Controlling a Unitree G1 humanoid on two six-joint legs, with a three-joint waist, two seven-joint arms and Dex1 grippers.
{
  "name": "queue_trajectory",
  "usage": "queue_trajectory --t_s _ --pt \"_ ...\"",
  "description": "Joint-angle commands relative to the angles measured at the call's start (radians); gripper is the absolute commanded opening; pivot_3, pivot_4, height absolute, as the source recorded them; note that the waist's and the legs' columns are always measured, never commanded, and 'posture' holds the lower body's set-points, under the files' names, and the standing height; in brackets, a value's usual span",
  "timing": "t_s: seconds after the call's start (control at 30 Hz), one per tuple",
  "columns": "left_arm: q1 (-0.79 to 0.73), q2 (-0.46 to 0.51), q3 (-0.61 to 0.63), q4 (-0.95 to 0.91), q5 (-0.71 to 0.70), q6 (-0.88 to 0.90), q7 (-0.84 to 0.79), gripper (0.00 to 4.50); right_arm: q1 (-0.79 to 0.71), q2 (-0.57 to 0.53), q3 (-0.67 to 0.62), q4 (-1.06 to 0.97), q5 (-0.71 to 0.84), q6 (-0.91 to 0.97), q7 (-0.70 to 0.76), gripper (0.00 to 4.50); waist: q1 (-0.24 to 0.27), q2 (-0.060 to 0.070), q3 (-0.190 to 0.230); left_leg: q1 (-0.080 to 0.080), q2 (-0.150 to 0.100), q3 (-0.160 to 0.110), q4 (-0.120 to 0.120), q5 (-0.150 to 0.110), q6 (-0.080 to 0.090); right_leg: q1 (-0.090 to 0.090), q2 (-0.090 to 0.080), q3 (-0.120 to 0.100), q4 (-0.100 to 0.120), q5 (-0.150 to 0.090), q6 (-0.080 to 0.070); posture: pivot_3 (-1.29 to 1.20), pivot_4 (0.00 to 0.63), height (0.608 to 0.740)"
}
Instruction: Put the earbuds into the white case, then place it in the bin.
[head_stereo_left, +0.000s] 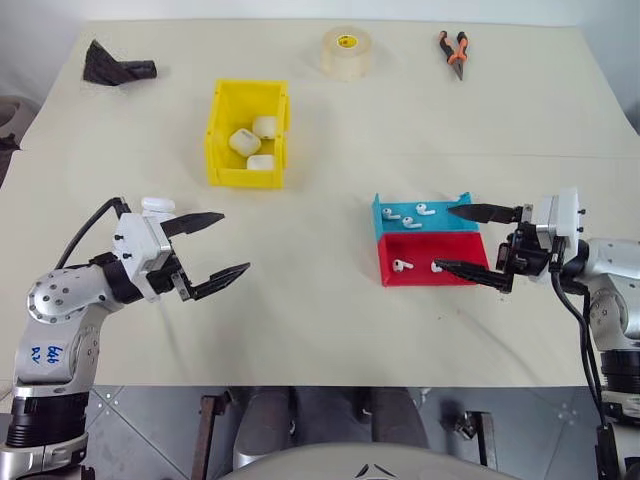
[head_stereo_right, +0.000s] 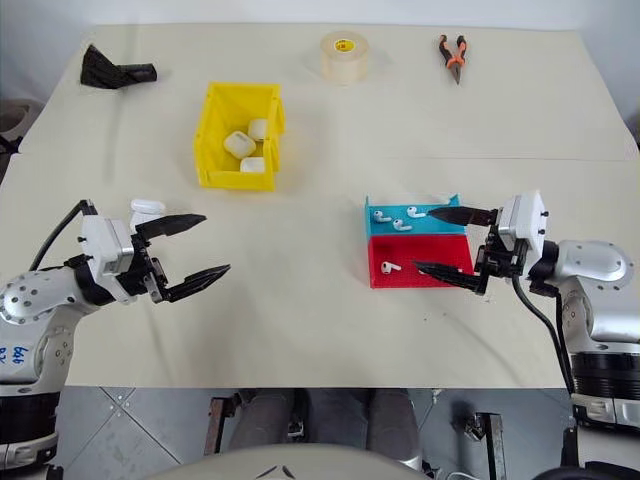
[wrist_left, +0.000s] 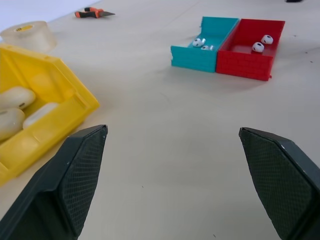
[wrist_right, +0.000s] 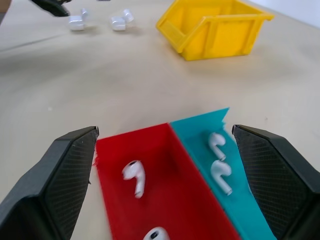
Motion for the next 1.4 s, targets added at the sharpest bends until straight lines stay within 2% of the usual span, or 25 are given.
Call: queue_trajectory --t_s 0.03,0.23,0.3,0.43,0.53,0.7,0.77,0.87,0.93,1.07,1.13,1.23,1.4 --pt "-0.012 0.001 0.018 -0.018 0.012 -0.005 0.032 4.48 0.004 -0.012 -0.013 -0.039 0.006 -0.019 0.026 4.50 -0.001 0.000 0.000 0.000 0.000 0.000 0.000 0.000 0.000 0.000 0.000 0.000 0.000 0.000 0.000 0.00 0.150 0.740" --pt "0.048 -0.016 0.096 -0.052 -0.008 0.042 0.141 4.48 -0.016 0.044 0.015 -0.075 0.023 -0.002 0.003 4.50 -0.002 0.000 0.000 0.000 0.000 0.000 0.000 0.000 0.000 0.000 0.000 0.000 0.000 0.000 0.000 0.00 0.150 0.740" --pt "0.134 0.006 0.173 -0.127 -0.105 0.239 0.208 4.48 -0.025 0.089 0.034 -0.122 0.037 0.011 -0.025 4.50 -0.008 -0.001 0.000 0.001 0.001 0.000 -0.001 0.000 0.000 0.000 0.000 0.000 0.000 0.000 0.000 0.00 0.150 0.740" --pt "0.270 -0.099 0.297 -0.268 -0.094 0.310 0.413 4.48 -0.036 0.173 0.075 -0.196 0.032 -0.015 -0.063 4.50 -0.005 -0.001 0.001 0.002 0.001 0.000 -0.002 0.000 0.000 0.000 0.000 0.001 0.000 0.000 0.000 0.00 0.150 0.740" --pt "0.371 -0.163 0.349 -0.360 -0.089 0.366 0.509 4.48 -0.042 0.219 0.073 -0.221 0.052 -0.044 -0.062 4.50 0.002 -0.003 0.001 0.003 0.000 0.000 -0.002 0.000 0.000 0.002 0.000 0.001 0.000 0.000 0.000 0.00 0.150 0.740" --pt "0.447 -0.228 0.398 -0.437 -0.109 0.389 0.576 4.48 -0.037 0.206 0.088 -0.215 0.039 -0.048 -0.029 4.50 0.016 -0.005 0.000 0.003 0.000 -0.001 -0.001 0.000 0.000 0.002 -0.001 0.001 0.000 0.000 0.000 0.00 0.150 0.740" --pt "0.439 -0.185 0.409 -0.452 -0.130 0.462 0.589 4.48 -0.039 0.200 0.087 -0.200 0.033 -0.046 -0.023 4.50 0.018 -0.005 0.000 0.003 0.000 -0.001 -0.001 0.000 -0.001 0.002 -0.001 0.001 0.000 0.000 0.000 0.00 0.150 0.740" --pt "0.397 -0.095 0.443 -0.448 -0.176 0.672 0.662 4.48 -0.045 0.190 0.086 -0.180 0.027 -0.043 -0.011 4.50 0.018 -0.005 0.000 0.004 0.000 0.000 -0.001 0.000 -0.001 0.002 -0.001 0.002 0.001 0.000 -0.001 0.00 0.150 0.740" --pt "0.341 0.038 0.457 -0.436 -0.188 0.853 0.684 4.48 -0.059 0.185 0.081 -0.160 0.026 -0.041 -0.011 4.50 0.018 -0.006 0.001 0.004 0.000 0.000 -0.001 0.000 -0.001 0.002 0.000 0.002 0.001 0.000 -0.001 0.00 0.150 0.740" --pt "0.172 0.183 0.480 -0.376 -0.275 1.197 0.695 4.48 -0.062 0.187 0.082 -0.151 0.023 -0.044 -0.014 4.50 0.015 -0.006 0.001 0.005 0.000 0.000 -0.002 0.000 -0.001 0.002 0.000 0.003 0.002 -0.001 -0.001 0.00 0.150 0.740" --pt "0.064 0.243 0.443 -0.326 -0.272 1.382 0.701 4.48 -0.053 0.190 0.086 -0.156 0.021 -0.045 -0.015 4.50 0.013 -0.006 0.001 0.005 0.000 0.000 -0.003 0.000 -0.001 0.002 0.000 0.003 0.001 -0.001 -0.001 0.00 0.150 0.740" --pt "-0.046 0.240 0.399 -0.243 -0.290 1.480 0.740 4.48 -0.048 0.199 0.094 -0.171 0.023 -0.041 -0.026 4.50 0.006 -0.006 0.001 0.007 0.000 0.002 -0.007 0.000 -0.001 0.002 0.000 0.003 0.001 -0.001 -0.001 0.00 0.150 0.740" --pt "-0.090 0.218 0.327 -0.176 -0.292 1.482 0.815 4.48 -0.043 0.207 0.103 -0.190 0.027 -0.036 -0.044 4.50 -0.008 -0.007 0.001 0.008 0.000 0.004 -0.010 0.000 -0.002 0.001 0.001 0.003 0.000 -0.001 -0.002 0.00 0.150 0.740"
